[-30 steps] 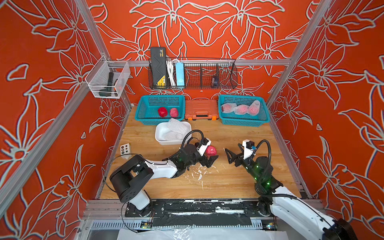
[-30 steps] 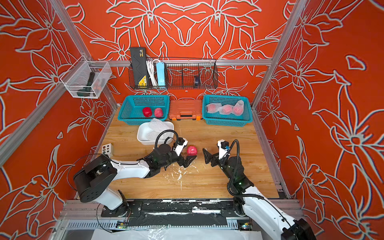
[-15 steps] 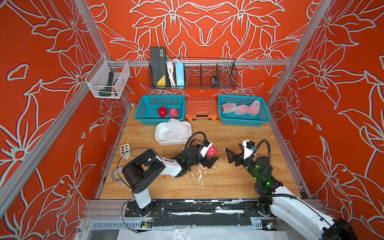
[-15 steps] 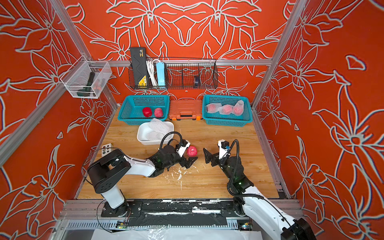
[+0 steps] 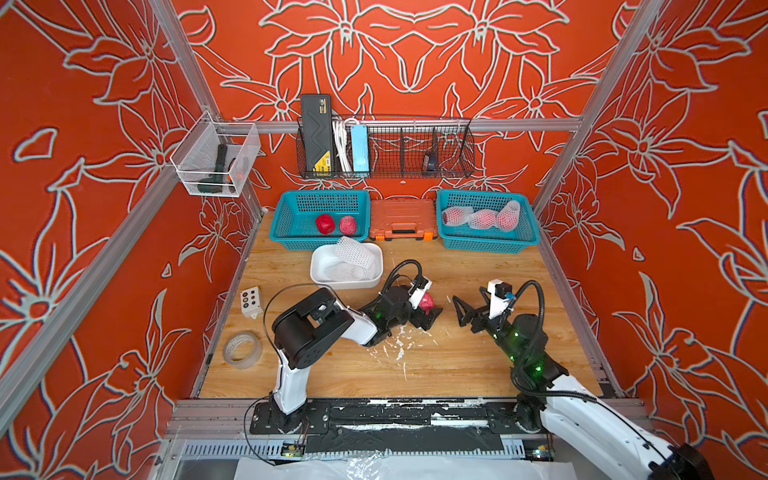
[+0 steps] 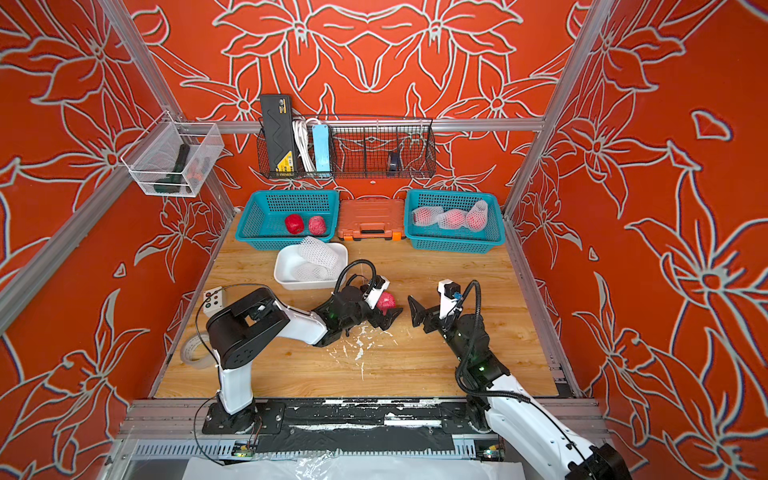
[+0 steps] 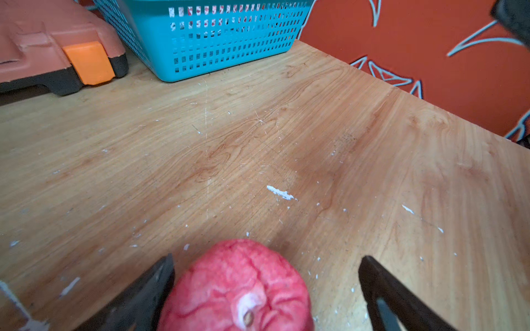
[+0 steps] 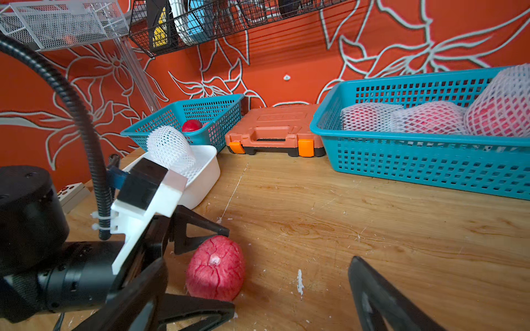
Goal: Remove foam nets from apples
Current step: Pick up the apple from the center of the board.
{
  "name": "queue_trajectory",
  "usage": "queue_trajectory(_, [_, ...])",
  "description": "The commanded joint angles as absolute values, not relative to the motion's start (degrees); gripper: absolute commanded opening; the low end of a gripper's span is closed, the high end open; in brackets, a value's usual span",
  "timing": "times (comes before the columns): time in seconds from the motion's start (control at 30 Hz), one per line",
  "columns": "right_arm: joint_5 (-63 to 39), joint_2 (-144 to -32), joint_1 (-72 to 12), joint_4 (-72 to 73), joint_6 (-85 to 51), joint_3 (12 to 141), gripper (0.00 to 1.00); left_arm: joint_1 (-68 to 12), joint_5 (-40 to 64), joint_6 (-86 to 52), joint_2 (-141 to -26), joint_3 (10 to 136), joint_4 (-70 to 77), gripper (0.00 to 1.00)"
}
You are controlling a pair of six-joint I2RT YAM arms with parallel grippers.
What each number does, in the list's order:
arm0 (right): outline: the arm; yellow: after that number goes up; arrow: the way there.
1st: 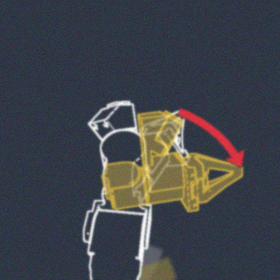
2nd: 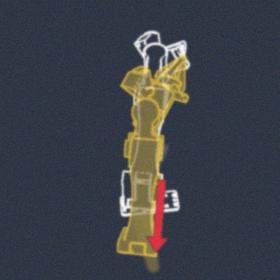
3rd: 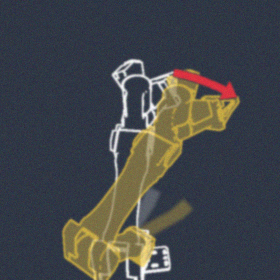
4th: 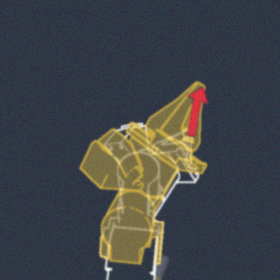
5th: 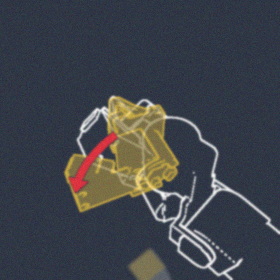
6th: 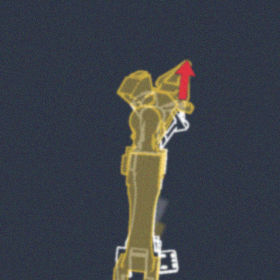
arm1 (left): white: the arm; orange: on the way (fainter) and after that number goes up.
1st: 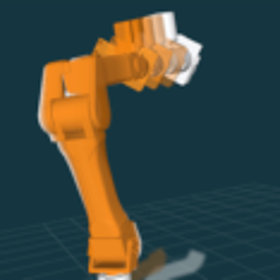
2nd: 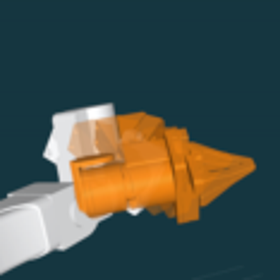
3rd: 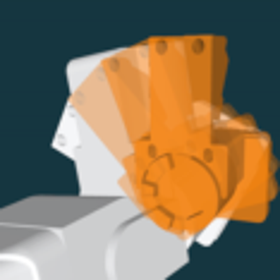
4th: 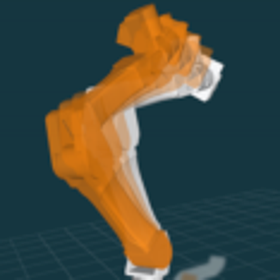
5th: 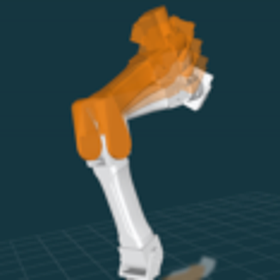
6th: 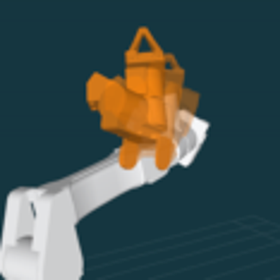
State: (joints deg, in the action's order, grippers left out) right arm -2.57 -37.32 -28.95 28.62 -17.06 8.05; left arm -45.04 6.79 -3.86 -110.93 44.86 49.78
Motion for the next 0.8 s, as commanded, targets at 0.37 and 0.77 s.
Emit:
queue_trajectory(0.37, [-0.7,-36.1,-29.28,27.09,-17.66,8.25,0.98,-43.93,9.34,-2.34,-112.95,46.34,50.37,0.73])
queue_trajectory(0.77, [0.04,-36.62,-29.32,27.07,-17.67,8.13,0.98,-43.24,10.85,-1.06,-112.33,46.44,50.27,0.43])
